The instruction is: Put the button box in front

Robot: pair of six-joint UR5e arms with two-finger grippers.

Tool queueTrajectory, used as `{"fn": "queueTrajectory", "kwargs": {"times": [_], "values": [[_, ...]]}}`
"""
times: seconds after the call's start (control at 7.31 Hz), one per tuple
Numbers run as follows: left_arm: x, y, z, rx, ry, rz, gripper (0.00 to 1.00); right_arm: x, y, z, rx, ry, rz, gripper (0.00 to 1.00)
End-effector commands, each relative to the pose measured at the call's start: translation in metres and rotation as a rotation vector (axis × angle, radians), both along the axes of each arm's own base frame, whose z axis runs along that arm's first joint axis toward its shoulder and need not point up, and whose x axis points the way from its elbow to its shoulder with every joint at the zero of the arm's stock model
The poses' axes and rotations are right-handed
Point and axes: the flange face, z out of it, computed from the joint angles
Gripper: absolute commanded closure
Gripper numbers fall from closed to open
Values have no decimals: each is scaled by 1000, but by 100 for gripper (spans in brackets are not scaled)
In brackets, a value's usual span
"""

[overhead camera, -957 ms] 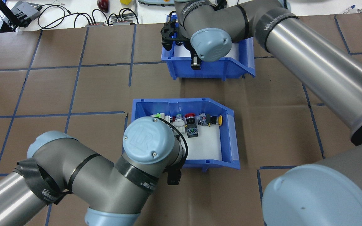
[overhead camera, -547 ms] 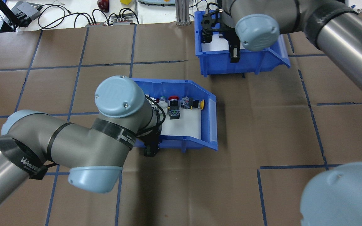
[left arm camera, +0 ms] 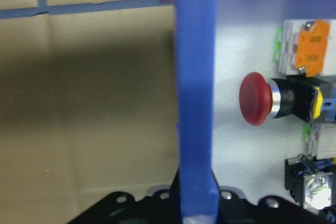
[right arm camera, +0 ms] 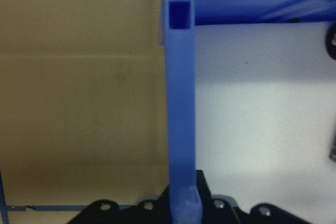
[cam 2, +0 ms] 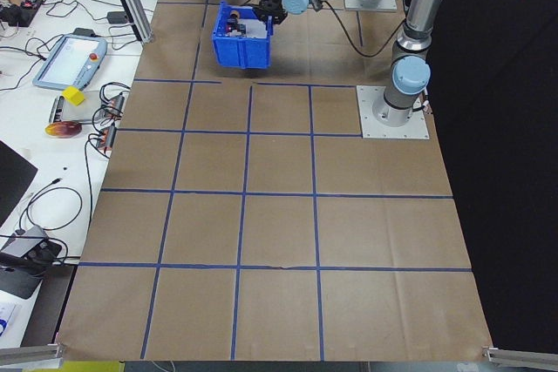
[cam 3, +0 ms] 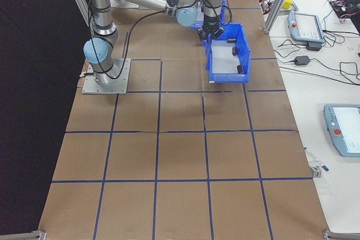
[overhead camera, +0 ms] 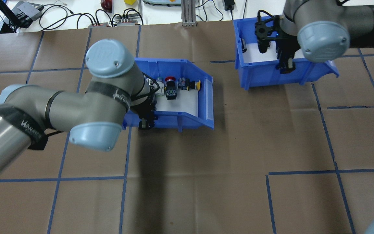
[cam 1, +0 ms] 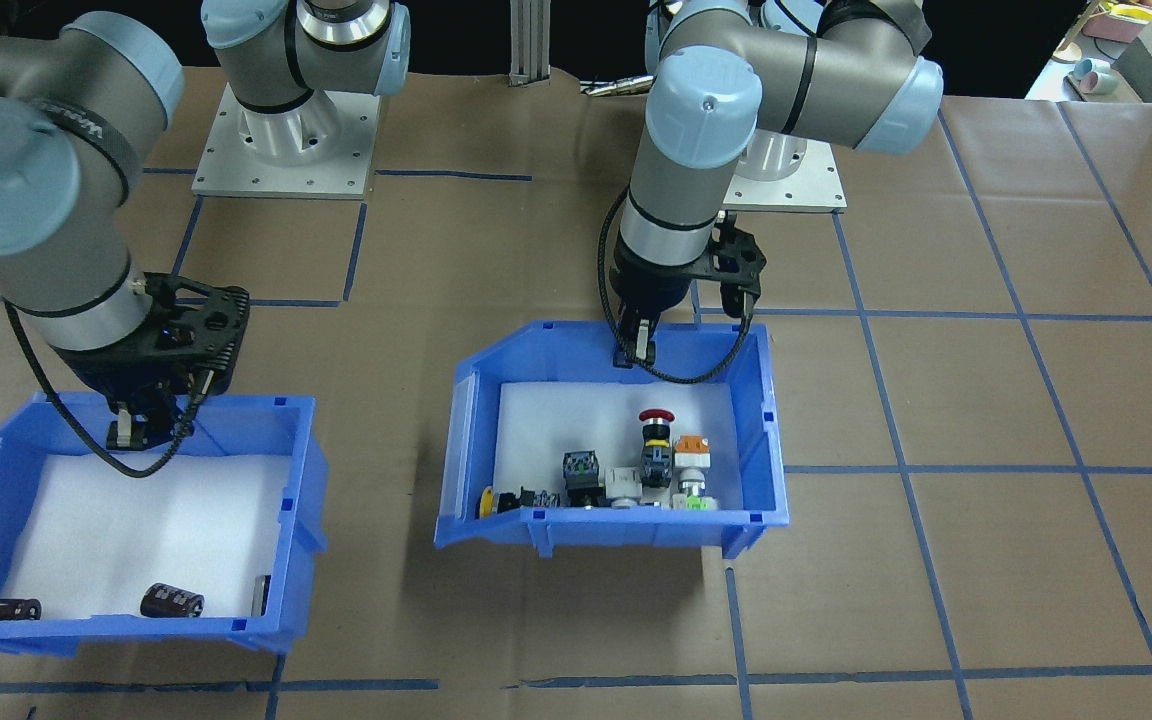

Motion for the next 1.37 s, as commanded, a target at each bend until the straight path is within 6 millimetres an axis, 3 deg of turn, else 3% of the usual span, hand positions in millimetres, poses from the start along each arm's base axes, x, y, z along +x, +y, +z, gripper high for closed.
{"fn": "queueTrajectory", "kwargs": {"times": [0.0,0.14,0.27,0.55,1.23], "values": [[-38,-77,-23,-3,74,4,100,-14,43,-3,22,-6,33,95],[-62,-89,-27,-9,75,27,100,-26,54,-6,31,-11,22,95],[-80,-86,-31,-9,65,13,100,-33,62,-7,32,-13,5,95],[-79,-78,-23,-3,65,15,100,-33,65,-5,30,-11,5,95],[-77,-83,-33,3,66,68,96,-33,67,-6,35,-9,4,94]]}}
